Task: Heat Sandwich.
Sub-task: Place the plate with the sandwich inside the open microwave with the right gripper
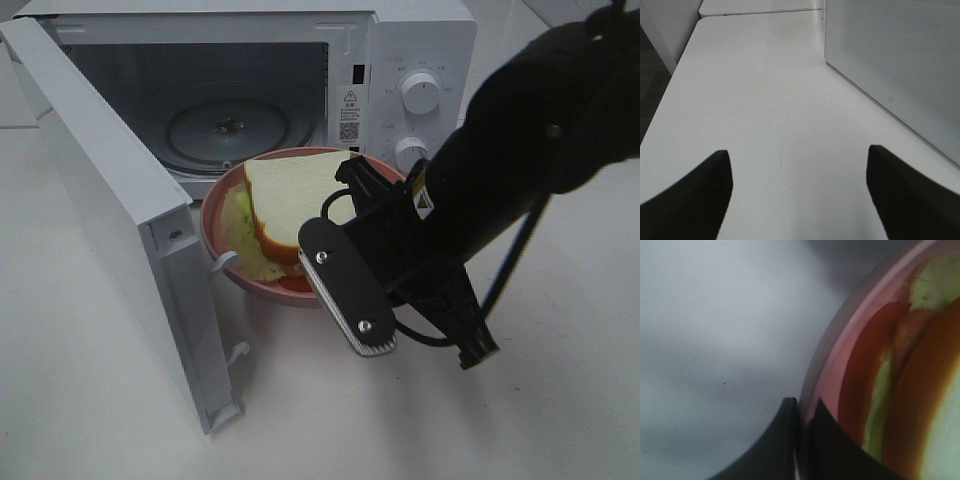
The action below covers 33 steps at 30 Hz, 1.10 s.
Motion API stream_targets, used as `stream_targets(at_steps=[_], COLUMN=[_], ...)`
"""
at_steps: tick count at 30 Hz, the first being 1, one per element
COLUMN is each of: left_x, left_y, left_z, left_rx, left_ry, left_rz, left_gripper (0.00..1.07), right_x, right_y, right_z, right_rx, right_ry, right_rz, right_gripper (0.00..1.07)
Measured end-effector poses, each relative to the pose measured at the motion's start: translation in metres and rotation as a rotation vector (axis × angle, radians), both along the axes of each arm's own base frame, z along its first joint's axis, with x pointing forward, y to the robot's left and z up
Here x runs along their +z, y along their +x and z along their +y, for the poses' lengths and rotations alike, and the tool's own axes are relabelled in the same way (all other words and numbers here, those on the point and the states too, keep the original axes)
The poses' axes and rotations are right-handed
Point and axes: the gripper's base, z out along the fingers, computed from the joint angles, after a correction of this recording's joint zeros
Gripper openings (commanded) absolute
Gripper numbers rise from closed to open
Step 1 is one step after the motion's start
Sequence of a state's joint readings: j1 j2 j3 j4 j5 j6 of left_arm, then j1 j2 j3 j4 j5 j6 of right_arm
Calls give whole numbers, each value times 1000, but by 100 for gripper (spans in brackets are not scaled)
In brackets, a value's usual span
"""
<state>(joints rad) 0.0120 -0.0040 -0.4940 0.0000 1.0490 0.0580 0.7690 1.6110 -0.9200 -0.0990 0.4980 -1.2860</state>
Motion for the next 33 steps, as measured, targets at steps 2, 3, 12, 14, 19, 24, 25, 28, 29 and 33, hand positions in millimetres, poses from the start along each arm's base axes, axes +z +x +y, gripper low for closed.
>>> stream_targets(at_steps=[2,3,12,14,19,24,25,28,29,33], left_x=[0,0,0,0,0,0,0,0,0,0], left_y=[0,0,0,0,0,0,0,0,0,0], left_z=[0,0,0,0,0,0,0,0,0,0], left_rx=[0,0,0,0,0,0,0,0,0,0], left_ry=[0,0,0,0,0,0,0,0,0,0], left_rz=[0,0,0,0,0,0,0,0,0,0], left_gripper=[69,69,69,69,69,69,69,69,69,69], right_x=[-1,-1,0,-1,-5,-8,-8,-7,-8,-13], right_y=[14,18,52,55,73,98,103,117,122,137], right_z=[9,13,45,48,60,72,74,82,85,93], right_rx=[-8,-2,32,32,4,-30,-38,-51,-54,-85], right_ry=[6,8,34,38,69,93,100,119,125,140], right_rz=[-6,-10,-49,-49,-41,-54,-57,-74,-80,-81], right_gripper=[0,0,0,0,0,0,0,0,0,0])
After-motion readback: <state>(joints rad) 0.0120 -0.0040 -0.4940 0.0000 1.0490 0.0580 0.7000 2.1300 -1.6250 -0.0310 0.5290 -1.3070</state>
